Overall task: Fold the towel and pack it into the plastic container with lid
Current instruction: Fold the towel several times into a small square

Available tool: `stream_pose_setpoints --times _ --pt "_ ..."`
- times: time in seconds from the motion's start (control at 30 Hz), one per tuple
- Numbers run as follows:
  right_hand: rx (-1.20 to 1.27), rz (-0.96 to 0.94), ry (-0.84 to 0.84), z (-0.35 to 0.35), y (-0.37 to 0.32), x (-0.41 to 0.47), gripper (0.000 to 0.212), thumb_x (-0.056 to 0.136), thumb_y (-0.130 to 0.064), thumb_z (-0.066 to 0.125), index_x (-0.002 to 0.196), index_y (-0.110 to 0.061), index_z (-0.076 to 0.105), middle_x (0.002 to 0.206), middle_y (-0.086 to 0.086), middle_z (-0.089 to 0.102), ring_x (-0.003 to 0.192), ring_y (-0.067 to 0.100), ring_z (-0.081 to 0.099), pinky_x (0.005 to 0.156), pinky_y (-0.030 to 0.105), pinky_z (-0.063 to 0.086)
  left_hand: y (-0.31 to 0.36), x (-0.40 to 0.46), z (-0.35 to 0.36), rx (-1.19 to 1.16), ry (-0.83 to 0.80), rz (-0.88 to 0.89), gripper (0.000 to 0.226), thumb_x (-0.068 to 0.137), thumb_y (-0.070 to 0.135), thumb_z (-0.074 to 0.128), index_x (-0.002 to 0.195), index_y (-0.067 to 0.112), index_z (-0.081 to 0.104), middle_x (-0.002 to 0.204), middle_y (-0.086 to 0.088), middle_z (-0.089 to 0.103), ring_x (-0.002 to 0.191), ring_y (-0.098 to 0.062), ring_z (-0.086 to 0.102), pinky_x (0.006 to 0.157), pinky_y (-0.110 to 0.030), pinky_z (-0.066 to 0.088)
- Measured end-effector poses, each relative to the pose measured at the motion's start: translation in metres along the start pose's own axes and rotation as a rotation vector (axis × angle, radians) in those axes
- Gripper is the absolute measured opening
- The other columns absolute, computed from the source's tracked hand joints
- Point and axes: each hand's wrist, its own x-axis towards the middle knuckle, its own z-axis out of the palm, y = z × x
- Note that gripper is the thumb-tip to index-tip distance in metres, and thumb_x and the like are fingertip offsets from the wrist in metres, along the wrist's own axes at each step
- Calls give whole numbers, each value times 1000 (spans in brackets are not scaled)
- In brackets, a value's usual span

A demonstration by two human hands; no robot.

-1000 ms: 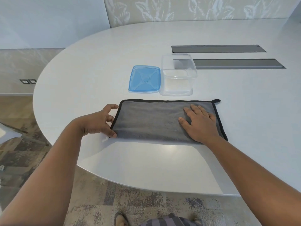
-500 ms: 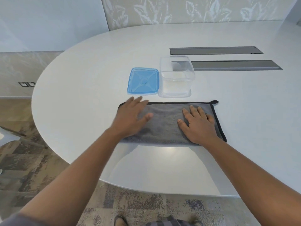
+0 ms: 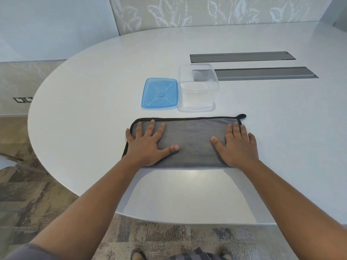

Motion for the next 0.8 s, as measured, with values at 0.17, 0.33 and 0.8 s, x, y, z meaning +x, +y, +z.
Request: stream_pose_setpoints --times 0.17,0.33,0.8 --pt "16 -154 100 -9 -24 13 78 101 -60 18 163 -13 13 172 6 2 157 27 -4 125 48 1 30 9 -4 -9 38 150 103 72 101 2 160 47 1 172 9 -2 157 -30 -14 117 -65 -16" --pt "23 -227 6 -2 -39 26 74 101 -60 18 164 -21 12 172 1 5 158 24 -3 125 50 1 46 17 3 -4 -38 183 95 77 96 0 159 49 -2 172 11 -6 157 -32 -14 117 -66 -14" --pt "182 -207 181 -6 -33 13 71 102 -50 29 161 -12 23 170 10 16 157 27 5 124 49 6 -21 13 -12 -174 94 -139 71 98 71 25 156 32 32 170 -8 16 154 -38 12 119 -56 16"
